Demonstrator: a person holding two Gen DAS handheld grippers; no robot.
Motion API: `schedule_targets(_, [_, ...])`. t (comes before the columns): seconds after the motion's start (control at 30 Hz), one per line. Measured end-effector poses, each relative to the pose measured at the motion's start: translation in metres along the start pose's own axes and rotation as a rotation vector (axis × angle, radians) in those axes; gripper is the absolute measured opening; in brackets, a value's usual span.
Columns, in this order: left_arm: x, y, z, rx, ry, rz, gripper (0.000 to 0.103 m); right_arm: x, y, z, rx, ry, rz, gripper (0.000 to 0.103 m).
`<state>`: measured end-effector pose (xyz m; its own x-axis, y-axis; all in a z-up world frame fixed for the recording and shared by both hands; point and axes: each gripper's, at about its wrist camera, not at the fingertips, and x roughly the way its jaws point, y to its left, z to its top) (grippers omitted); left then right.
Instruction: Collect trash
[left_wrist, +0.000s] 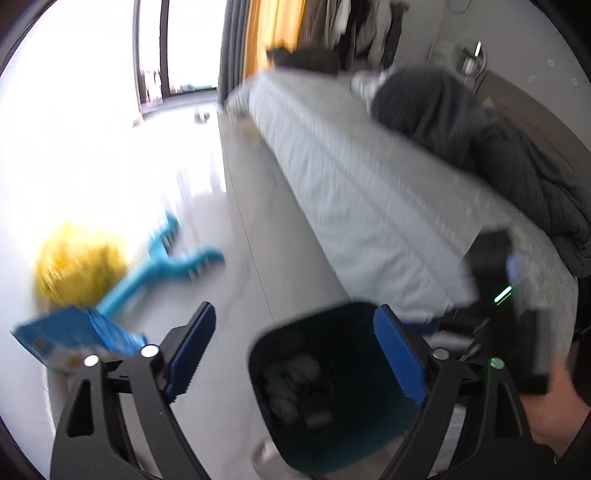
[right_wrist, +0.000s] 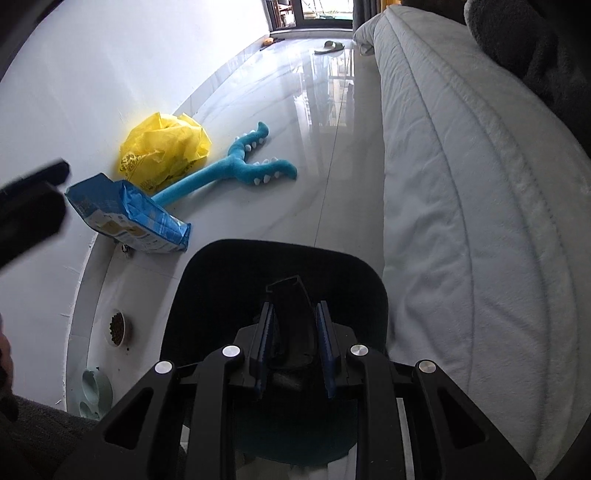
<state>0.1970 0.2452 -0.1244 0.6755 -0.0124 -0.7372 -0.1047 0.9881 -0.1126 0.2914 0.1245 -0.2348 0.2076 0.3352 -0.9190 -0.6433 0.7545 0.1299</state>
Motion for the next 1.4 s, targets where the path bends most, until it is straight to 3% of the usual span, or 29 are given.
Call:
schedule_targets(0.33, [-0.056,-0.004,0.023,-0.055,-0.274,0.050,0.095,0.033,0.018,-0.020,-0.046,0.111,-0.014,0.024])
schedule_targets(0.63, [-0.095,-0.020,0.029,-0.060,-0.382,0.060,0.096,0.039,0.016,-0.033,-0.062,0.142,-0.025,0.024])
schedule_targets(0.7, [-0.106,-0.026,0.027,-0.049,-0.407,0.065,0.097,0.039,0.016,-0.035,-0.066,0.147,-0.022,0.031])
schedule_targets(0.77, [-0.116,-0.031,0.024,-0.041,-0.429,0.074,0.097,0.038,0.018,-0.038,-0.074,0.146,-0.020,0.061])
schedule_targets(0.97, [-0.134,-0.045,0.023,-0.036,-0.474,0.089,0.099,0.030,0.018,-0.046,-0.088,0.145,-0.006,0.061])
schedule_targets(1.2, [-0.148,-0.068,0.018,-0.008,-0.487,0.072,0.099,-0.022,0.024,-0.042,-0.088,0.019,0.037,0.071])
schedule_targets(1.4, [-0.168,-0.086,0.010,0.013,-0.510,0.051,0.100,-0.107,0.018,-0.046,-0.065,-0.211,0.014,0.083])
